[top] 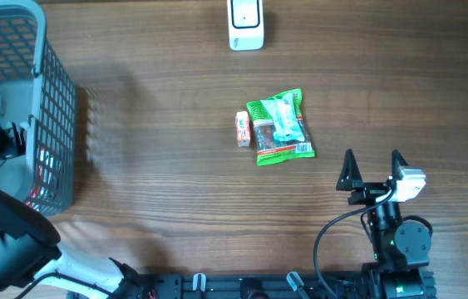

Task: Scan the item barcode
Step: 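Lower the left gripper into the basket and grasp the red stick and green box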

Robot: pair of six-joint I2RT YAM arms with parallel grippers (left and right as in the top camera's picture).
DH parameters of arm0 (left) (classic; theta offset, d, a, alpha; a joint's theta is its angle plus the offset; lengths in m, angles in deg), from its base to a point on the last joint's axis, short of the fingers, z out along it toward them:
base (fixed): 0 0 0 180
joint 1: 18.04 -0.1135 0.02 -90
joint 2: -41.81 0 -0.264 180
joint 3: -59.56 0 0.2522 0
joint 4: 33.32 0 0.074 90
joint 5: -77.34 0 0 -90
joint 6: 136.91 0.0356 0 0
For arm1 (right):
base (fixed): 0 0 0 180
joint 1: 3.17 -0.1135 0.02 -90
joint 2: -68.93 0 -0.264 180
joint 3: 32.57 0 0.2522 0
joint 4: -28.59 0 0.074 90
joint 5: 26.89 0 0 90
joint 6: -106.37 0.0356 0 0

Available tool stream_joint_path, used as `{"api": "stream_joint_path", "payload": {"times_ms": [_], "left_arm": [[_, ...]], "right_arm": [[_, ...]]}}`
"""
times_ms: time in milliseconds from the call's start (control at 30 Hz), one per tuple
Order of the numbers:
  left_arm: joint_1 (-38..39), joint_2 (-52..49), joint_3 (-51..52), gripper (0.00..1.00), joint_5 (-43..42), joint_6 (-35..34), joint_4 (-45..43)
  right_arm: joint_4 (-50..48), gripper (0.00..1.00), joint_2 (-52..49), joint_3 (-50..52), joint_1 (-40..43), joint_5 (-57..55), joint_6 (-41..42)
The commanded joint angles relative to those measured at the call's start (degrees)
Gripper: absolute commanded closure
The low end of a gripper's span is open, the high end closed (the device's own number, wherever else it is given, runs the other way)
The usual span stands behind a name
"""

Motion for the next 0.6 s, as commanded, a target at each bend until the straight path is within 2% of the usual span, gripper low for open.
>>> {"api": "stream_joint_path", "payload": {"times_ms": [0,167,567], "left_arm": [[-0.28,-1.38,0.48,0.00,-4.24,11.96,0.87],[-0.39,-3.76,0.59,0.00,-5.16,17.51,1.05],[-3.41,-7.50,0.83,0.00,-5.60,19.32,2.97]], "right_arm": [[-0.31,0.00,0.20,0.04,0.28,-0.74,0.22],[-0.31,0.00,0.20,0.04,0.28,-0.74,0.22],[-0.31,0.00,0.20,0.04,0.28,-0.74,0.20]]}}
